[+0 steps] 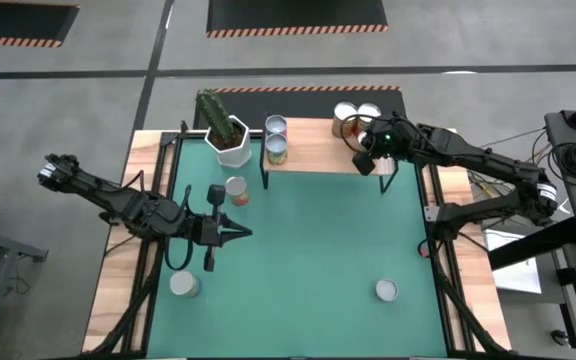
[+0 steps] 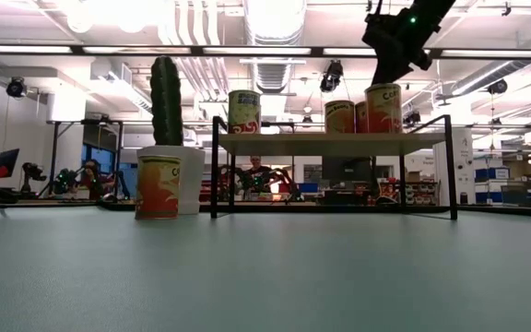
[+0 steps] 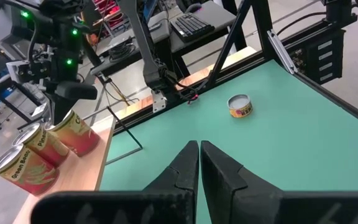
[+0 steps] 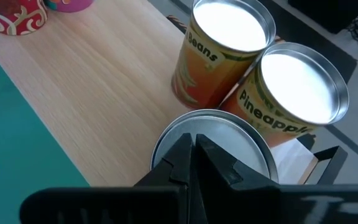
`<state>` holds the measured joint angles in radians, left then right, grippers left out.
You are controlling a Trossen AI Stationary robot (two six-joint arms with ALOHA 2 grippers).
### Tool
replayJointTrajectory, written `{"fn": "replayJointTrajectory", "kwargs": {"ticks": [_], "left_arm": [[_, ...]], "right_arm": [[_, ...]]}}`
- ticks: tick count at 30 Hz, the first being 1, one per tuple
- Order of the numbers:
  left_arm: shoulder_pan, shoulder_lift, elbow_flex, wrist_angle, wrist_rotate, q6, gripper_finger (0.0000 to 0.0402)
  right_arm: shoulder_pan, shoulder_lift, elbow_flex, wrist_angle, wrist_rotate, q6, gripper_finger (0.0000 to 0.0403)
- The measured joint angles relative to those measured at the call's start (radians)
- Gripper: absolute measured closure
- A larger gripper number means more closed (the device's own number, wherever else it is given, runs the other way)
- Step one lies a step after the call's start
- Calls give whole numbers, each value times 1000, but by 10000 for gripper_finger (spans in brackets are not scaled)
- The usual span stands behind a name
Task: Pick and place cans onto a shelf
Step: Put the canned corn on the shelf
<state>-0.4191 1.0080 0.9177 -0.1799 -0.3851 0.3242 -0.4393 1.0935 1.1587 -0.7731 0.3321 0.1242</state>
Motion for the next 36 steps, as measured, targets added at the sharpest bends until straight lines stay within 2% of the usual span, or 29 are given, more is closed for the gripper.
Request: {"fn": "replayJointTrajectory", "kwargs": {"ticks": [27,36], "left_arm": [[0,0,0,0,0,0,402],[0,0,0,0,0,8,402]], "right_arm": [[4,-13,49,-4,-1,-8,390],[118,-24,128,-7,9,-3,390]]}}
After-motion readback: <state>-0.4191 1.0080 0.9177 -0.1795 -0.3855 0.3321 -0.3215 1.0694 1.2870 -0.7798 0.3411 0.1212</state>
